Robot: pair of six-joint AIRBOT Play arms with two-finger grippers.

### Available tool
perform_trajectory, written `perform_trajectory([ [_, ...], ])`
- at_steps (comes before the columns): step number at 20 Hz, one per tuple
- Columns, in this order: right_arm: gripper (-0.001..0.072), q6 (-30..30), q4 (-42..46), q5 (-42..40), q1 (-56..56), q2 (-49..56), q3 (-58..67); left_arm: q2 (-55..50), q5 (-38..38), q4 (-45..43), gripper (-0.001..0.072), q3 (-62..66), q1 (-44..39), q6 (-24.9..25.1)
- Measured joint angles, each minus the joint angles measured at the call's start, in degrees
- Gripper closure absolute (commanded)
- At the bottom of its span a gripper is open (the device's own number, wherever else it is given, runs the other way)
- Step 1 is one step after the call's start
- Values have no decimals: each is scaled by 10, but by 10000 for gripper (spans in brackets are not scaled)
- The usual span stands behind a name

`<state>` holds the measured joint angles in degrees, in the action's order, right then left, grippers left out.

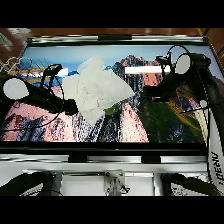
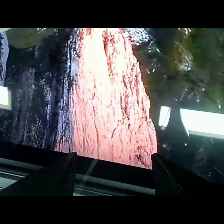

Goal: Fold the shirts.

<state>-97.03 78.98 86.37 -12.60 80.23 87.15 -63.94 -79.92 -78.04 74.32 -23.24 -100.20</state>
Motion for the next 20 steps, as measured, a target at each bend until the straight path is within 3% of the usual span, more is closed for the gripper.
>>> perform_trajectory([
  [20, 112, 2, -10, 12, 0, 0, 0, -2, 23, 0, 179, 0, 0, 0],
])
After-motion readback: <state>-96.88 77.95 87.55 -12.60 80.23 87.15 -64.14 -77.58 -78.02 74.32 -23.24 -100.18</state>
